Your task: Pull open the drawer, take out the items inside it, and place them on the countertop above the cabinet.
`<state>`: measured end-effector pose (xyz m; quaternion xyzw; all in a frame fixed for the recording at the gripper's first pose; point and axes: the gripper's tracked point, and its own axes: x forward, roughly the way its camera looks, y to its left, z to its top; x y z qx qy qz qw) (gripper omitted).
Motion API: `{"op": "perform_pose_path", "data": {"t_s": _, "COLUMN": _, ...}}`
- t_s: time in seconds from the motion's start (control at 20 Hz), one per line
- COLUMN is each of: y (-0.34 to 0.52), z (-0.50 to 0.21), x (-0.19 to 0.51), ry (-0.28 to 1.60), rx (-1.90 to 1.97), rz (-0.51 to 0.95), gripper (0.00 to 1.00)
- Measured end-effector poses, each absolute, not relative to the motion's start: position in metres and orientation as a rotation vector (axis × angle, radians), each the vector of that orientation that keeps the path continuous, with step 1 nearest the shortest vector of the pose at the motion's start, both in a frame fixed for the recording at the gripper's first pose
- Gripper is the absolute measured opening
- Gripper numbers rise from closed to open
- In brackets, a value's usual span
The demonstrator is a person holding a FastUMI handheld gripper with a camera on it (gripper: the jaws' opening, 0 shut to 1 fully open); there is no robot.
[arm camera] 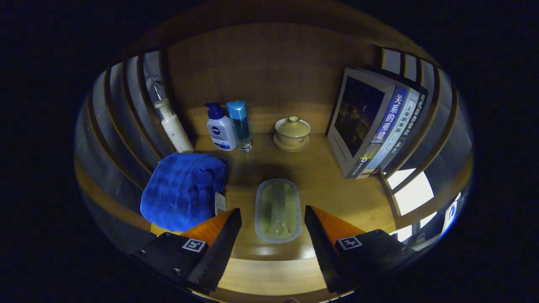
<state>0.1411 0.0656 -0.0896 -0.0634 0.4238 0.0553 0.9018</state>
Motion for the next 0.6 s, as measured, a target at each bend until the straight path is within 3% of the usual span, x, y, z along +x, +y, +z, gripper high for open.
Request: {"op": "perform_pose_path", "data": {"t_s": 0.6, "y": 0.070, "z": -0.027, "x": 0.045, "ry": 0.591, "rx": -0.112, "rz": 0.179, "gripper": 0.97}}
